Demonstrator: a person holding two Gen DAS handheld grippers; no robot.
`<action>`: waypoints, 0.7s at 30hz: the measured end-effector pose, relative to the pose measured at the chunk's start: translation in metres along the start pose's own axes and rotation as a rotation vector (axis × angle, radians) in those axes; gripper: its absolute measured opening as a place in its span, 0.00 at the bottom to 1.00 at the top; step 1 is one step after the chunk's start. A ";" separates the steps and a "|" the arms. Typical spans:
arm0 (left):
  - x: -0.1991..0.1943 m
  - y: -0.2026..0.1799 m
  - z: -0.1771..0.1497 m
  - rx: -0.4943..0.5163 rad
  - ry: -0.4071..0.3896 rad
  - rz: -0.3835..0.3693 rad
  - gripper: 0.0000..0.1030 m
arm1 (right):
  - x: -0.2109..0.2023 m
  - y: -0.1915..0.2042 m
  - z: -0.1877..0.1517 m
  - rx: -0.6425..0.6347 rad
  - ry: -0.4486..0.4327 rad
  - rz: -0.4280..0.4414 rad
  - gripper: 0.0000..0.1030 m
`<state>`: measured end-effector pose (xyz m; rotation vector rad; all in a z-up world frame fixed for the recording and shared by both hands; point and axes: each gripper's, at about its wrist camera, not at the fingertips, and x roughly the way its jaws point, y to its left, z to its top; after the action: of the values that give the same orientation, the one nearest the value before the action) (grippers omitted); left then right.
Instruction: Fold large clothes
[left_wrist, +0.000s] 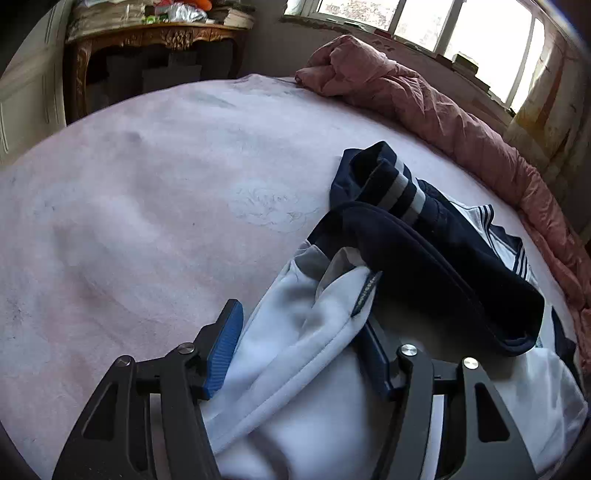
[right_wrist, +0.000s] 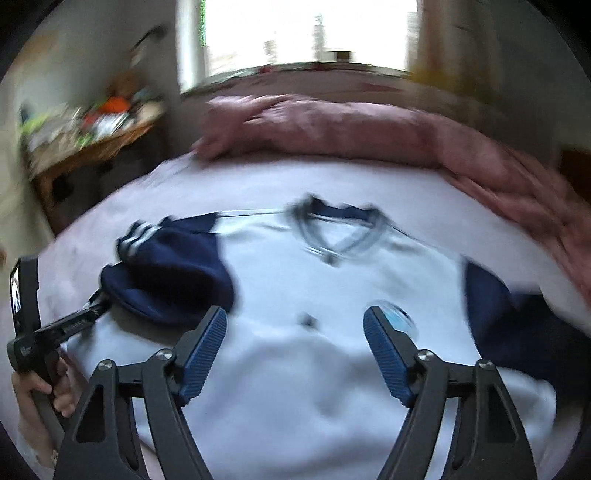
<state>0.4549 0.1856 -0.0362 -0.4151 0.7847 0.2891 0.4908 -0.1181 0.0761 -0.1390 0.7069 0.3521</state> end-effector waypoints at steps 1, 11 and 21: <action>0.001 0.001 0.001 -0.010 0.007 -0.011 0.58 | 0.014 0.018 0.013 -0.027 0.025 0.055 0.67; 0.003 0.019 0.006 -0.056 0.033 -0.085 0.54 | 0.141 0.145 0.060 -0.169 0.270 0.201 0.60; 0.004 0.018 0.008 -0.053 0.039 -0.085 0.53 | 0.117 0.079 0.083 -0.116 -0.005 -0.183 0.13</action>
<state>0.4549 0.2058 -0.0389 -0.5041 0.7967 0.2229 0.5950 0.0070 0.0611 -0.3104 0.6635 0.2181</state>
